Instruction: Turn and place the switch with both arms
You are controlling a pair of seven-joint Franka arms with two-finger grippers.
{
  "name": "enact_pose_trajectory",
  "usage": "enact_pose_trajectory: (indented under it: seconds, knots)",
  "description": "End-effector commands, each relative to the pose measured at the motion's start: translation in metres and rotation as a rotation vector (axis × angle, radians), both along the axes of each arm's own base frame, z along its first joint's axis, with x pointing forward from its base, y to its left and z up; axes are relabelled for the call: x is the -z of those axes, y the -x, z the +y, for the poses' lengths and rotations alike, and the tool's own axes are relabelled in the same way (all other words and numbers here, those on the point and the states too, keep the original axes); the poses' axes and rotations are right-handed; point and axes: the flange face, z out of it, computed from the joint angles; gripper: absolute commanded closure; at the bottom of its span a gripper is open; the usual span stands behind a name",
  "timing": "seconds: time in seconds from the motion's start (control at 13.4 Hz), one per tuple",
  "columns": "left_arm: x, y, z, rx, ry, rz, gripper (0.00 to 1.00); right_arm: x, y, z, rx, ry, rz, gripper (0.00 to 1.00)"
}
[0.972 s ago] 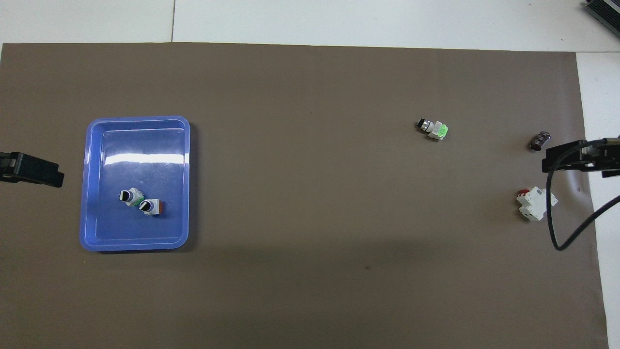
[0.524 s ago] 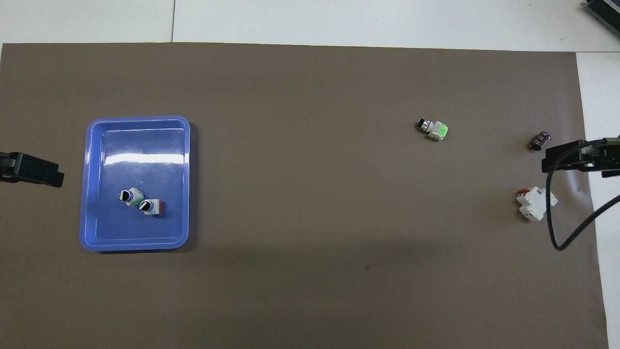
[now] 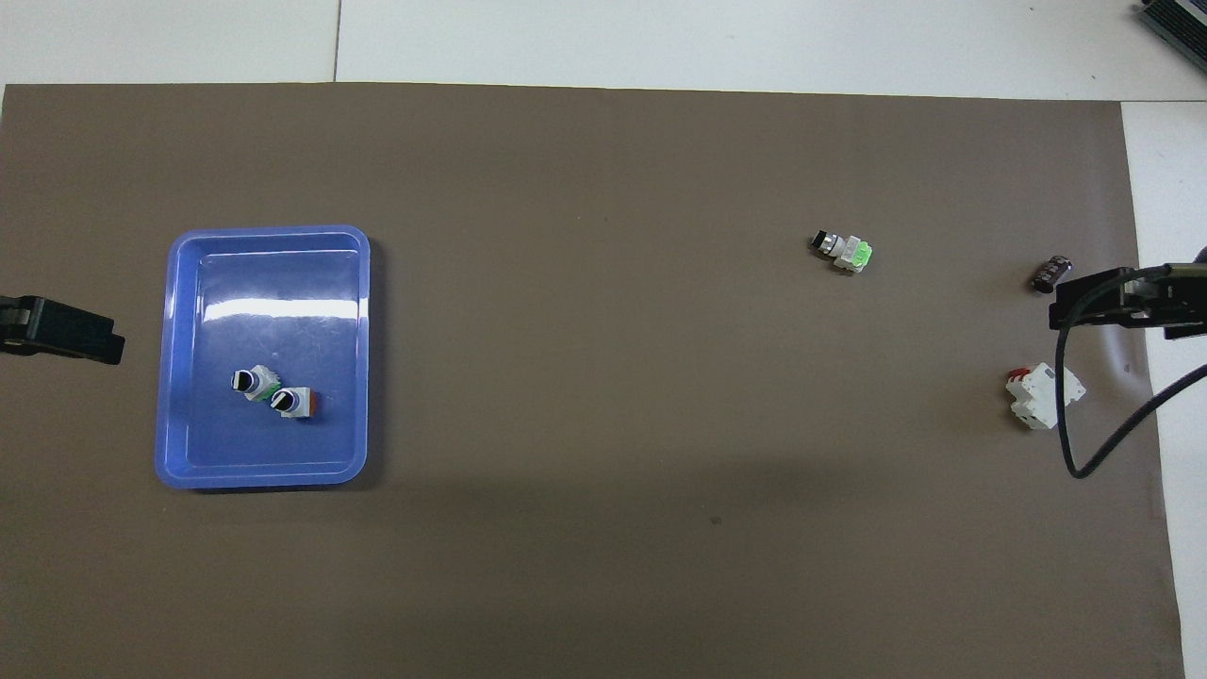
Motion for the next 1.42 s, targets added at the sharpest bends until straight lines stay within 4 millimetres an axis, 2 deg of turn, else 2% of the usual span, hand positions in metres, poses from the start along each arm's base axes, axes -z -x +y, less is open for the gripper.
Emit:
enact_pose_trajectory:
  seconds: [0.0, 0.07, 0.3, 0.6, 0.67, 0.82, 1.12, 1.27, 1.35]
  knots:
    - [0.000, 0.006, 0.001, -0.008, -0.012, -0.007, 0.00, 0.021, -0.017, -0.003, -0.029, 0.004, -0.015, 0.00]
    - [0.000, 0.006, 0.001, -0.008, -0.012, -0.007, 0.00, 0.030, -0.027, -0.002, -0.073, 0.003, -0.026, 0.00]
    - [0.000, 0.006, 0.001, -0.006, -0.012, -0.007, 0.00, 0.079, -0.069, 0.006, -0.163, -0.017, -0.055, 0.00]
    - [0.000, 0.006, 0.001, -0.008, -0.012, -0.007, 0.00, 0.172, -0.119, 0.036, -0.339, -0.012, -0.063, 0.00]
    - [0.000, 0.006, 0.001, -0.008, -0.012, -0.007, 0.00, 0.197, -0.124, 0.052, -0.416, -0.051, -0.047, 0.00]
    - [0.000, 0.006, 0.001, -0.008, -0.012, -0.007, 0.00, 0.234, -0.135, 0.061, -0.594, -0.063, -0.084, 0.00]
    - [0.000, 0.006, 0.001, -0.008, -0.012, -0.007, 0.00, 0.302, -0.144, 0.059, -0.835, -0.021, -0.144, 0.00]
    - [0.000, 0.006, 0.001, -0.006, -0.012, -0.007, 0.00, 0.319, -0.139, 0.059, -0.929, -0.023, -0.116, 0.00]
    - [0.000, 0.006, 0.001, -0.006, -0.012, -0.007, 0.00, 0.324, -0.135, 0.051, -0.971, -0.023, -0.105, 0.00]
